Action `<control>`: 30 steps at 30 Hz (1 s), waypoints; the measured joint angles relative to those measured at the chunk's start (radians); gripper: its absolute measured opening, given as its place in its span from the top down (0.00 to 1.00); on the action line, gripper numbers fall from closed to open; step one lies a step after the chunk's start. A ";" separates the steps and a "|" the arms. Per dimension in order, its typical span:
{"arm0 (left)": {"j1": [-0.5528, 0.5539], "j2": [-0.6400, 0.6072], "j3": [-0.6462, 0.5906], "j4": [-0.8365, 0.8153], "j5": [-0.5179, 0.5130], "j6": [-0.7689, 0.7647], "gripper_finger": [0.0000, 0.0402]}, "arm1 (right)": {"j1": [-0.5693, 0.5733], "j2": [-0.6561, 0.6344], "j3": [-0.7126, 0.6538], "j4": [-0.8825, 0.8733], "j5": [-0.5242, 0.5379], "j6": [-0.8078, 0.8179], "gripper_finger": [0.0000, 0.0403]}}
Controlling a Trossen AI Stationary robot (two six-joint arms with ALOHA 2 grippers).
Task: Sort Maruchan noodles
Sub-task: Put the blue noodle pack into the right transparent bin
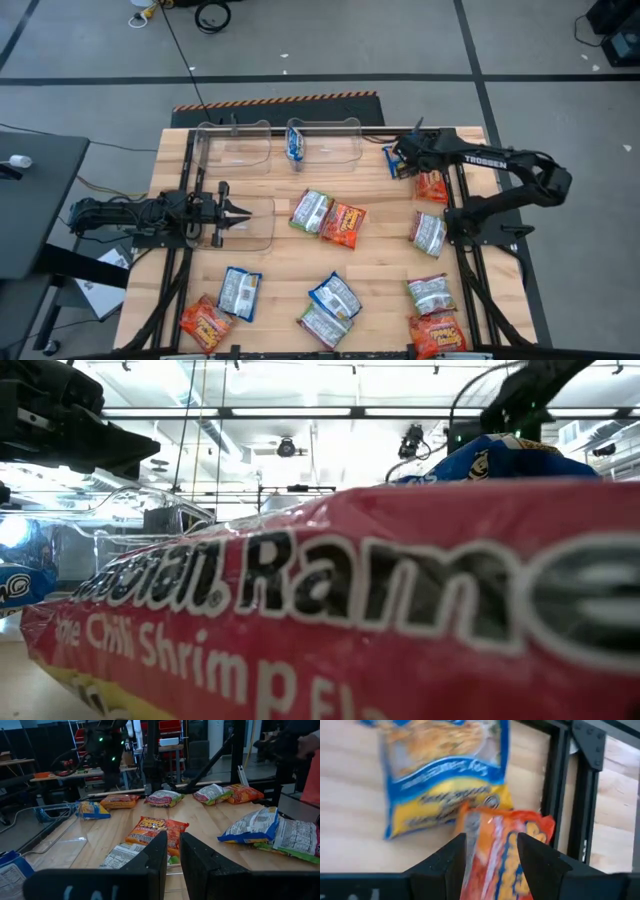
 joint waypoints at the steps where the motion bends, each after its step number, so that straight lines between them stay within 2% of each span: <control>1: 0.000 0.000 0.000 0.000 0.000 0.000 0.86 | -0.018 0.010 -0.016 0.024 0.002 -0.005 0.55; 5: 0.000 0.000 0.000 0.000 0.000 0.000 0.86 | -0.055 0.048 -0.087 0.056 -0.067 0.013 0.55; 9: 0.000 0.000 0.000 0.000 0.000 0.000 0.86 | -0.039 0.049 -0.127 0.015 -0.205 0.057 0.55; 14: 0.000 0.000 0.000 0.000 0.000 0.000 0.86 | 0.055 0.013 -0.072 -0.146 -0.478 0.102 0.55; 16: 0.000 0.000 0.000 0.000 0.000 0.000 0.86 | 0.090 -0.025 -0.020 -0.145 -0.519 0.100 0.55; 18: 0.000 0.000 0.000 0.000 0.000 0.000 0.86 | 0.106 -0.045 0.018 -0.112 -0.464 0.090 0.55; 20: 0.000 0.000 0.000 0.000 0.000 0.000 0.86 | 0.098 -0.056 0.042 -0.037 -0.349 0.053 0.55; 24: 0.000 0.000 0.000 0.000 0.000 0.000 0.86 | 0.013 -0.016 0.047 0.135 -0.174 -0.076 0.55; 26: 0.000 0.000 0.000 0.000 0.000 0.000 0.86 | -0.041 0.024 0.047 0.233 -0.132 -0.148 0.55; 30: 0.000 0.000 0.000 0.000 0.000 0.000 0.86 | -0.152 0.120 0.047 0.419 -0.117 -0.230 0.55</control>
